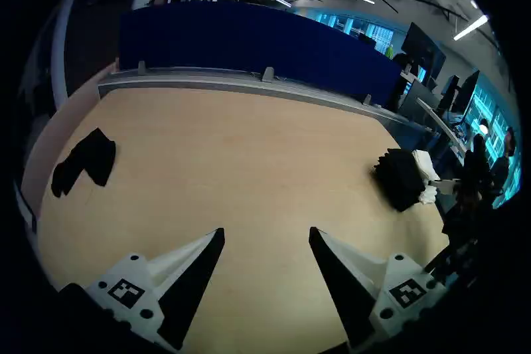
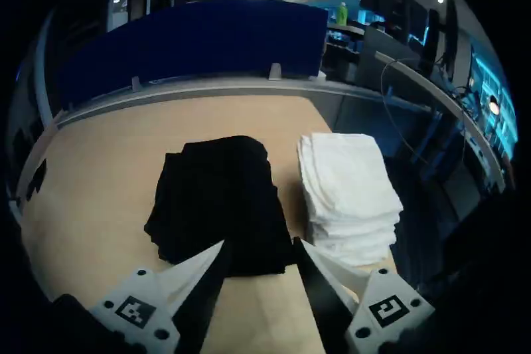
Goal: Fold towel
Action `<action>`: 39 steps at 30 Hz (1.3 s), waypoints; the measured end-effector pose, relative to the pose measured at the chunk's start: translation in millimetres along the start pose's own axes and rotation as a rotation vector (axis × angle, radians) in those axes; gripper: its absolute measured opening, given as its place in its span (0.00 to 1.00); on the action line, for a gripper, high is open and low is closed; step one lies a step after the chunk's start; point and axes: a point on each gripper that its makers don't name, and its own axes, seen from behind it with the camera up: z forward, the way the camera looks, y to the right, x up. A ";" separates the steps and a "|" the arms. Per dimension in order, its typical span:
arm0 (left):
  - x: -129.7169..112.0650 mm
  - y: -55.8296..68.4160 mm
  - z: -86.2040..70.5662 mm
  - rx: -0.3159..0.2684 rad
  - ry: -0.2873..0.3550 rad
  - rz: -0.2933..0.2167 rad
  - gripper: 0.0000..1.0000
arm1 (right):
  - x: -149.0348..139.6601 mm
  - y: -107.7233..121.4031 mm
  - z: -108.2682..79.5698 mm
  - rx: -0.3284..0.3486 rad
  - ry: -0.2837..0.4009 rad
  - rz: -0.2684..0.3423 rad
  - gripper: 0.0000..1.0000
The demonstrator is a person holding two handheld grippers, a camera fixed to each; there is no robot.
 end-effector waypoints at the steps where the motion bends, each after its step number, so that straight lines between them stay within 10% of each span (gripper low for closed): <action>1: -0.1 -0.1 -0.2 0.000 0.000 0.000 0.94 | 2.5 -2.3 -1.1 -0.001 0.008 -0.004 0.73; 15: -1.9 -5.7 -0.8 0.011 -0.002 0.003 0.94 | -2.0 -74.5 32.1 0.114 0.003 -0.064 0.90; 24: -3.2 -13.2 1.3 0.024 -0.006 -0.010 0.94 | -33.4 -69.8 48.8 0.112 -0.076 -0.119 0.90; 39: 4.2 -19.7 4.3 0.041 -0.003 -0.016 0.94 | 71.1 -61.5 54.3 0.113 0.074 -0.069 0.90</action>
